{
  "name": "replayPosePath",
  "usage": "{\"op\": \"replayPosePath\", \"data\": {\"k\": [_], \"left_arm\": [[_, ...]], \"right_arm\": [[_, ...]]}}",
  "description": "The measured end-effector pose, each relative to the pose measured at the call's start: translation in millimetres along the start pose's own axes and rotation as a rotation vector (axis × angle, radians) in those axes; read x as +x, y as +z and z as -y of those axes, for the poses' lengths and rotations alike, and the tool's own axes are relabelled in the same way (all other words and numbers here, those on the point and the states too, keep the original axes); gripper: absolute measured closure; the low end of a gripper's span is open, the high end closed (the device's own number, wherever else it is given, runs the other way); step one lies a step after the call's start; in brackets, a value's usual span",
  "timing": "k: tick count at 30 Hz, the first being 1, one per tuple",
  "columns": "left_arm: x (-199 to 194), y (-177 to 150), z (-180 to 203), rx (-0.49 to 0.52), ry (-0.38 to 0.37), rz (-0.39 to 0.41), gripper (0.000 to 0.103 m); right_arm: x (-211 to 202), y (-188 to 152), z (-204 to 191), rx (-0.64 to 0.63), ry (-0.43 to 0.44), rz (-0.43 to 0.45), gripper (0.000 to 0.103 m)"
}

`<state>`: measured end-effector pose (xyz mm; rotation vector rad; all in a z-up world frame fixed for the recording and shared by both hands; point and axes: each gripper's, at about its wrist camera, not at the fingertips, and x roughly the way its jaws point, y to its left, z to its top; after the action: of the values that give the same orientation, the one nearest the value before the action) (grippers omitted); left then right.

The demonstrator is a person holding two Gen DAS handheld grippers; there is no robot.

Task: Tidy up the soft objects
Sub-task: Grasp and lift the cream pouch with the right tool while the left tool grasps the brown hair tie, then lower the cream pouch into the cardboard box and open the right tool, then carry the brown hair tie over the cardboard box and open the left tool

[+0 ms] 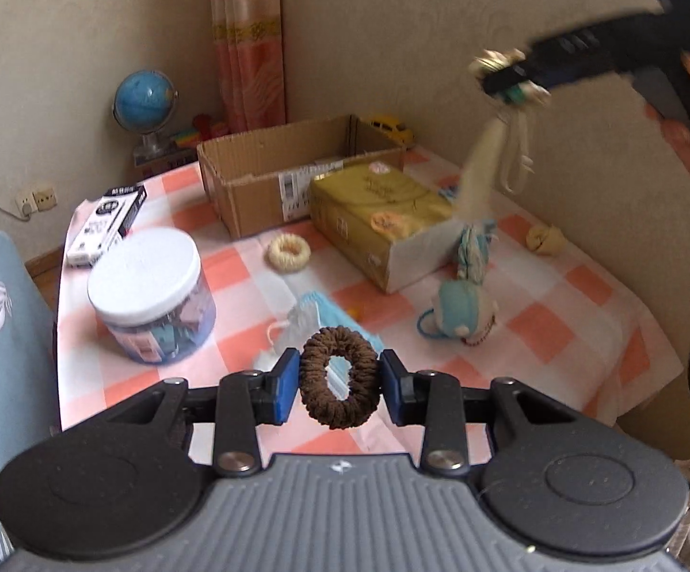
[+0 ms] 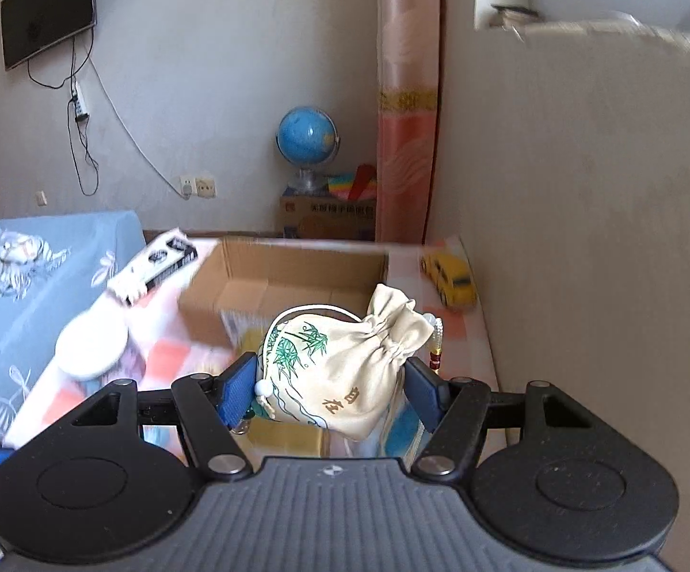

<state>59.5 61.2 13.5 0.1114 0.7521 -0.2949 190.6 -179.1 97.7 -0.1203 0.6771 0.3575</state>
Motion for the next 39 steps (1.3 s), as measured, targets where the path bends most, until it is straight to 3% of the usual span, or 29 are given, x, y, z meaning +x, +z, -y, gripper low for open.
{"op": "replayPosePath", "data": {"k": [9,17,24,28,32,39], "left_arm": [[1,14,-16,-0.013,0.008,0.041,0.068],[8,15,-34,-0.043,0.023,0.033,0.068],[12,15,-45,-0.059,0.031,0.019,0.068],[12,17,-46,-0.057,0.028,0.021,0.068],[14,21,-45,-0.053,0.028,0.023,0.068],[19,36,-38,-0.037,0.018,0.012,0.068]], "right_arm": [[64,83,-13,0.060,0.020,-0.017,0.032],[125,126,-28,0.243,0.063,-0.040,0.032],[185,112,-32,0.322,-0.008,-0.131,0.031],[206,98,-28,0.254,-0.132,-0.160,0.005],[202,87,-19,0.214,-0.114,-0.177,0.000],[161,58,-22,0.089,-0.062,-0.170,0.000]]}}
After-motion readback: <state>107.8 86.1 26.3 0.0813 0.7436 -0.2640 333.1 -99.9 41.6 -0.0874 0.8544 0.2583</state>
